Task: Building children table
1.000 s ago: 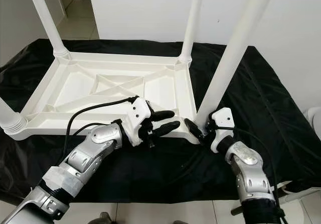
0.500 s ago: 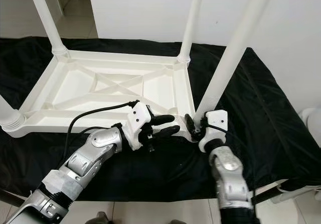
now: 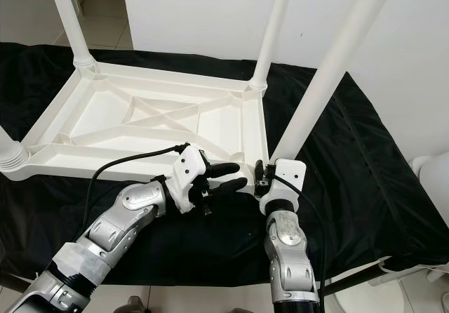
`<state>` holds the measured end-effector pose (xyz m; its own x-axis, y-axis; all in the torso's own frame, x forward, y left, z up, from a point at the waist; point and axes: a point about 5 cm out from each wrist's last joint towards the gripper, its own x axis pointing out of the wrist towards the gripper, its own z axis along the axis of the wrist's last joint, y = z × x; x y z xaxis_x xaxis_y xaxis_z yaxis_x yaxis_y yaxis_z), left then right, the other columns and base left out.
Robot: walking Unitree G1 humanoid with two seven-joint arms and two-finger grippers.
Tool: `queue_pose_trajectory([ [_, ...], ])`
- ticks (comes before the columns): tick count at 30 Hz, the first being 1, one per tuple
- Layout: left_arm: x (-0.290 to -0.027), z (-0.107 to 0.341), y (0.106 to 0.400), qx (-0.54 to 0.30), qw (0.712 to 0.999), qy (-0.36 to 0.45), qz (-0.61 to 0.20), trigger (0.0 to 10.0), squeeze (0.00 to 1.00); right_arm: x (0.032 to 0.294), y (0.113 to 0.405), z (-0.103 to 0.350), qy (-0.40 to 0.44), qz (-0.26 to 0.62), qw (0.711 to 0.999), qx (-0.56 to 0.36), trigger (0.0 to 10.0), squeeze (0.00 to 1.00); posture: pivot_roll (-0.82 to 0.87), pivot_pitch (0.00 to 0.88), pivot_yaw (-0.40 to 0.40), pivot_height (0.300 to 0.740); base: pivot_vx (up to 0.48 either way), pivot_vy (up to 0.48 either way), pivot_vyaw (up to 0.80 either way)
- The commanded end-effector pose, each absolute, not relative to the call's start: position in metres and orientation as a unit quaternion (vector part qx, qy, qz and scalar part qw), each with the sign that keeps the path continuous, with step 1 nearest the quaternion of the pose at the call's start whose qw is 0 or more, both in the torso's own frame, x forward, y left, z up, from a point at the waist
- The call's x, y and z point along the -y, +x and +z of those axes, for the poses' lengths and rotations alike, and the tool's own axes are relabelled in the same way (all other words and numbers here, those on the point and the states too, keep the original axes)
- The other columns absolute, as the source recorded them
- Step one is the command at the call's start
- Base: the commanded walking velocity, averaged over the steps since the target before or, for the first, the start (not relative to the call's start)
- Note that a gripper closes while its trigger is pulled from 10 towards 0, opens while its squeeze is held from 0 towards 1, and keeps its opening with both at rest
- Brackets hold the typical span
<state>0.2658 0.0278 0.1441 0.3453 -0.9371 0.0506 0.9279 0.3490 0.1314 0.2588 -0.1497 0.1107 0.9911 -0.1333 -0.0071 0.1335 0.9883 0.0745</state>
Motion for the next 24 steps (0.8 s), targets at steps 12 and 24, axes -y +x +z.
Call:
queue_pose_trajectory([
  [12, -0.026, 0.146, 0.264, 0.062, 0.795, 0.055, -0.601, 10.0, 0.0, 0.164, 0.248, 0.108, 0.052, 0.012, 0.999, 0.004, 10.0, 1.0, 0.02, 0.0, -0.058, 0.74, 0.0, 0.0, 0.0],
  [24, -0.033, 0.142, 0.261, 0.054, 0.784, 0.062, -0.615, 10.0, 0.0, 0.19, 0.253, 0.115, 0.0, 0.128, 0.992, 0.014, 10.0, 0.0, 0.03, 0.0, -0.051, 0.74, 0.0, 0.0, 0.0],
])
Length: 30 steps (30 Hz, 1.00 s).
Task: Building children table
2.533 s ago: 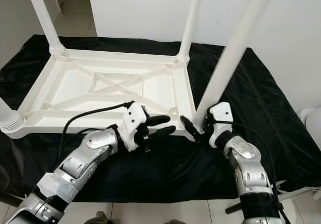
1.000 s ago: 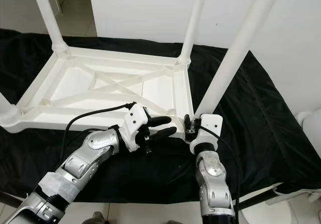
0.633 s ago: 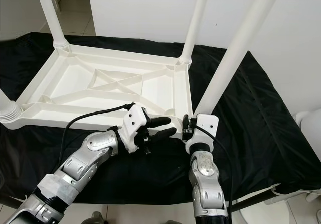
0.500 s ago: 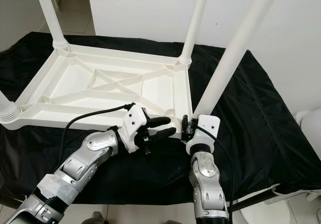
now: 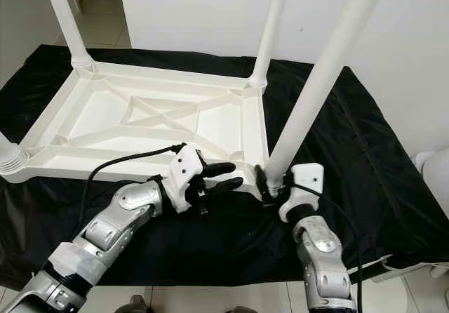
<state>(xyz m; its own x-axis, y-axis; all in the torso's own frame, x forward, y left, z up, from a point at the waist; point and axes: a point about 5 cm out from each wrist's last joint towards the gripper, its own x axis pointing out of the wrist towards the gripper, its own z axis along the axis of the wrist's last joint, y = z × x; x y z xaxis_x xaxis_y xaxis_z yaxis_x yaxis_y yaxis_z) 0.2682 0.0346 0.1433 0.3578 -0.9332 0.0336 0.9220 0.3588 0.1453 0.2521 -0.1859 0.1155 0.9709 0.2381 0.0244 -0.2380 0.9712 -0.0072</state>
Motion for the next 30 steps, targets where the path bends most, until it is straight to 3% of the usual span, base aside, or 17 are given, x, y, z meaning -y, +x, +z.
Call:
queue_pose_trajectory([
  [1, -0.036, 0.141, 0.26, 0.048, 0.779, 0.06, -0.622, 10.0, 0.0, 0.195, 0.257, 0.119, -0.012, 0.169, 0.986, 0.013, 10.0, 0.0, 0.03, 0.0, -0.05, 0.74, 0.0, 0.0, 0.0],
  [14, -0.041, 0.142, 0.252, 0.014, 0.75, 0.033, -0.66, 10.0, 0.0, 0.196, 0.284, 0.125, -0.076, 0.337, 0.938, -0.02, 10.0, 0.0, 0.06, 0.0, -0.055, 0.74, 0.0, 0.0, 0.0],
  [15, -0.04, 0.143, 0.252, 0.016, 0.751, 0.036, -0.659, 10.0, 0.0, 0.192, 0.286, 0.125, -0.088, 0.357, 0.93, -0.023, 8.4, 0.0, 0.06, 0.0, -0.056, 0.74, 0.0, 0.0, 0.0],
  [16, -0.04, 0.143, 0.253, 0.017, 0.752, 0.039, -0.658, 10.0, 0.0, 0.189, 0.287, 0.124, -0.095, 0.369, 0.924, -0.026, 4.3, 0.0, 0.06, 0.0, -0.056, 0.74, 0.0, 0.0, 0.0],
  [17, -0.039, 0.143, 0.253, 0.019, 0.752, 0.04, -0.657, 10.0, 0.0, 0.187, 0.288, 0.123, -0.099, 0.379, 0.92, -0.029, 3.1, 0.0, 0.06, 0.0, -0.057, 0.74, 0.0, 0.0, 0.0],
  [18, -0.039, 0.143, 0.253, 0.019, 0.752, 0.04, -0.657, 10.0, 0.0, 0.187, 0.288, 0.123, -0.099, 0.379, 0.92, -0.029, 3.1, 0.0, 0.06, 0.0, -0.057, 0.74, 0.0, 0.0, 0.0],
  [19, -0.039, 0.143, 0.253, 0.019, 0.753, 0.041, -0.657, 10.0, 0.0, 0.186, 0.288, 0.123, -0.099, 0.383, 0.918, -0.03, 0.0, 0.0, 0.06, 0.0, -0.057, 0.74, 0.0, 0.0, 0.0],
  [30, -0.037, 0.145, 0.254, 0.02, 0.758, 0.041, -0.65, 10.0, 0.0, 0.199, 0.286, 0.111, -0.075, 0.381, 0.92, -0.049, 0.0, 0.0, 0.06, 0.0, -0.068, 0.74, 0.0, 0.0, 0.0],
])
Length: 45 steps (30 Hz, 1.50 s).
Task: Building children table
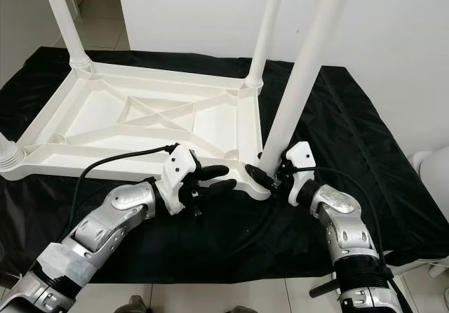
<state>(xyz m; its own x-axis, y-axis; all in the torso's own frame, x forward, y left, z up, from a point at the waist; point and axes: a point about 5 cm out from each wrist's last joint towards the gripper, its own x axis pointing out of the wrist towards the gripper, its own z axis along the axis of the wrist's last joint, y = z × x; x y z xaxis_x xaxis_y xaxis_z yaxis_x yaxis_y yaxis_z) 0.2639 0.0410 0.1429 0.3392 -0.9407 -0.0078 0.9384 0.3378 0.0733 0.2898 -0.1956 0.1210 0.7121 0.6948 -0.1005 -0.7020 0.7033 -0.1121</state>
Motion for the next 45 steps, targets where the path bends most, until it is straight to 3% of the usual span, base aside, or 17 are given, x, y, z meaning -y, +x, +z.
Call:
queue_pose_trajectory([
  [1, -0.037, 0.145, 0.254, 0.02, 0.758, 0.041, -0.65, 10.0, 0.0, 0.199, 0.286, 0.111, -0.075, 0.381, 0.92, -0.049, 0.0, 0.0, 0.06, 0.0, -0.068, 0.74, 0.0, 0.0, 0.0],
  [2, -0.037, 0.145, 0.254, 0.02, 0.758, 0.041, -0.65, 10.0, 0.0, 0.199, 0.286, 0.111, -0.075, 0.381, 0.92, -0.049, 0.0, 0.0, 0.06, 0.0, -0.068, 0.74, 0.0, 0.0, 0.0],
  [3, -0.036, 0.145, 0.254, 0.02, 0.758, 0.041, -0.65, 10.0, 0.0, 0.201, 0.286, 0.111, -0.067, 0.368, 0.926, -0.048, 8.5, 0.0, 0.05, 0.0, -0.066, 0.74, 0.0, 0.0, 0.0],
  [4, -0.036, 0.144, 0.254, 0.02, 0.758, 0.041, -0.65, 10.0, 0.0, 0.202, 0.286, 0.112, -0.056, 0.354, 0.933, -0.041, 10.0, 0.0, 0.05, 0.0, -0.064, 0.74, 0.0, 0.0, 0.0],
  [19, -0.037, 0.135, 0.254, 0.025, 0.766, 0.069, -0.639, 10.0, 0.0, 0.192, 0.283, 0.12, -0.013, 0.212, 0.977, 0.011, 10.0, 0.0, 0.04, 0.0, -0.072, 0.74, 0.0, 0.0, 0.0],
  [20, -0.037, 0.134, 0.253, 0.024, 0.765, 0.067, -0.64, 10.0, 1.0, 0.19, 0.282, 0.12, -0.014, 0.196, 0.98, 0.012, 10.0, 0.0, 0.04, 0.0, -0.072, 0.74, 0.0, 0.0, 0.0],
  [31, -0.038, 0.129, 0.25, 0.015, 0.762, 0.078, -0.643, 10.0, 1.0, 0.162, 0.269, 0.12, 0.02, 0.015, 0.999, 0.03, 10.0, 0.0, 0.04, 0.0, -0.08, 0.74, 0.0, 0.0, 0.0],
  [32, -0.037, 0.129, 0.251, 0.016, 0.762, 0.082, -0.642, 10.0, 0.0, 0.159, 0.268, 0.119, 0.027, -0.005, 0.999, 0.028, 10.0, 0.0, 0.04, 0.0, -0.081, 0.74, 0.0, 0.0, 0.0],
  [41, -0.035, 0.129, 0.252, 0.027, 0.762, 0.094, -0.641, 10.0, 0.0, 0.142, 0.264, 0.117, 0.056, -0.049, 0.997, 0.011, 10.0, 0.0, 0.04, 0.0, -0.079, 0.74, 0.0, 0.0, 0.0],
  [42, -0.035, 0.129, 0.252, 0.028, 0.761, 0.095, -0.641, 10.0, 0.0, 0.143, 0.264, 0.118, 0.06, -0.045, 0.997, 0.014, 10.0, 0.23, 0.04, 0.0, -0.081, 0.74, 0.0, 0.0, 0.0],
  [43, -0.034, 0.129, 0.252, 0.029, 0.76, 0.096, -0.642, 10.0, 0.0, 0.145, 0.264, 0.121, 0.06, -0.037, 0.997, 0.018, 10.0, 1.0, 0.04, 0.0, -0.081, 0.74, 0.0, 0.0, 0.0],
  [45, -0.034, 0.129, 0.252, 0.029, 0.759, 0.096, -0.643, 10.0, 0.0, 0.148, 0.265, 0.122, 0.054, -0.031, 0.998, 0.02, 10.0, 1.0, 0.04, 0.0, -0.083, 0.74, 0.0, 0.0, 0.0],
])
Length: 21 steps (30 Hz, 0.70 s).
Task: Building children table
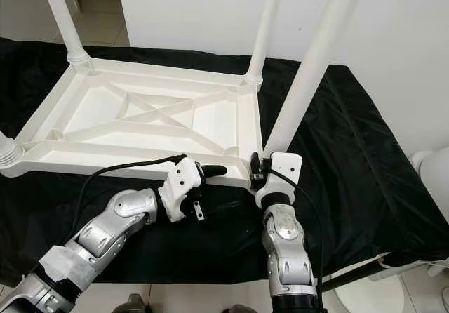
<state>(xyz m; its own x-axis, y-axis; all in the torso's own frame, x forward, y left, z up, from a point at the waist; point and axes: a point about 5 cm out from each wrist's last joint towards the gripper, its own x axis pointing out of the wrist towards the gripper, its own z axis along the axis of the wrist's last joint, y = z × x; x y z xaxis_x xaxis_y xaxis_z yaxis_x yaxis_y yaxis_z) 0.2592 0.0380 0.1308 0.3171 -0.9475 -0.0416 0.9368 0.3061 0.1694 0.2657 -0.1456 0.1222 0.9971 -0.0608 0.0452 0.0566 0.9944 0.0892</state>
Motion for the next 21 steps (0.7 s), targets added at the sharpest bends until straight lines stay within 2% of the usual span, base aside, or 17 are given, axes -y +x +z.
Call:
queue_pose_trajectory([
  [1, -0.034, 0.129, 0.253, 0.03, 0.76, 0.097, -0.642, 10.0, 0.0, 0.154, 0.265, 0.124, 0.044, -0.011, 0.999, 0.023, 10.0, 1.0, 0.04, 0.0, -0.083, 0.74, 0.0, 0.0, 0.0],
  [5, -0.033, 0.129, 0.253, 0.031, 0.761, 0.098, -0.64, 10.0, 0.0, 0.162, 0.264, 0.125, 0.028, 0.015, 0.999, 0.024, 10.0, 1.0, 0.04, 0.0, -0.084, 0.74, 0.0, 0.0, 0.0],
  [6, -0.034, 0.129, 0.254, 0.032, 0.762, 0.098, -0.639, 10.0, 0.0, 0.172, 0.265, 0.125, 0.006, 0.053, 0.998, 0.014, 10.0, 0.88, 0.04, 0.0, -0.086, 0.74, 0.0, 0.0, 0.0],
  [7, -0.034, 0.129, 0.254, 0.032, 0.762, 0.098, -0.639, 10.0, 0.0, 0.172, 0.265, 0.125, 0.006, 0.053, 0.998, 0.014, 10.0, 0.88, 0.04, 0.0, -0.086, 0.74, 0.0, 0.0, 0.0],
  [8, -0.034, 0.129, 0.254, 0.032, 0.763, 0.098, -0.638, 10.0, 0.0, 0.176, 0.265, 0.125, 0.001, 0.086, 0.996, 0.008, 10.0, 0.0, 0.04, 0.0, -0.083, 0.74, 0.0, 0.0, 0.0],
  [10, -0.034, 0.129, 0.254, 0.031, 0.763, 0.097, -0.639, 10.0, 0.0, 0.184, 0.267, 0.125, -0.026, 0.137, 0.99, 0.001, 10.0, 0.0, 0.04, 0.0, -0.082, 0.74, 0.0, 0.0, 0.0],
  [20, -0.033, 0.13, 0.256, 0.034, 0.765, 0.096, -0.636, 10.0, 0.0, 0.194, 0.276, 0.124, -0.059, 0.192, 0.98, -0.012, 10.0, 0.0, 0.04, 0.0, -0.074, 0.74, 0.0, 0.0, 0.0],
  [21, -0.032, 0.131, 0.256, 0.035, 0.764, 0.095, -0.637, 10.0, 0.0, 0.194, 0.282, 0.125, -0.075, 0.229, 0.97, -0.016, 10.0, 0.0, 0.04, 0.0, -0.074, 0.74, 0.0, 0.0, 0.0],
])
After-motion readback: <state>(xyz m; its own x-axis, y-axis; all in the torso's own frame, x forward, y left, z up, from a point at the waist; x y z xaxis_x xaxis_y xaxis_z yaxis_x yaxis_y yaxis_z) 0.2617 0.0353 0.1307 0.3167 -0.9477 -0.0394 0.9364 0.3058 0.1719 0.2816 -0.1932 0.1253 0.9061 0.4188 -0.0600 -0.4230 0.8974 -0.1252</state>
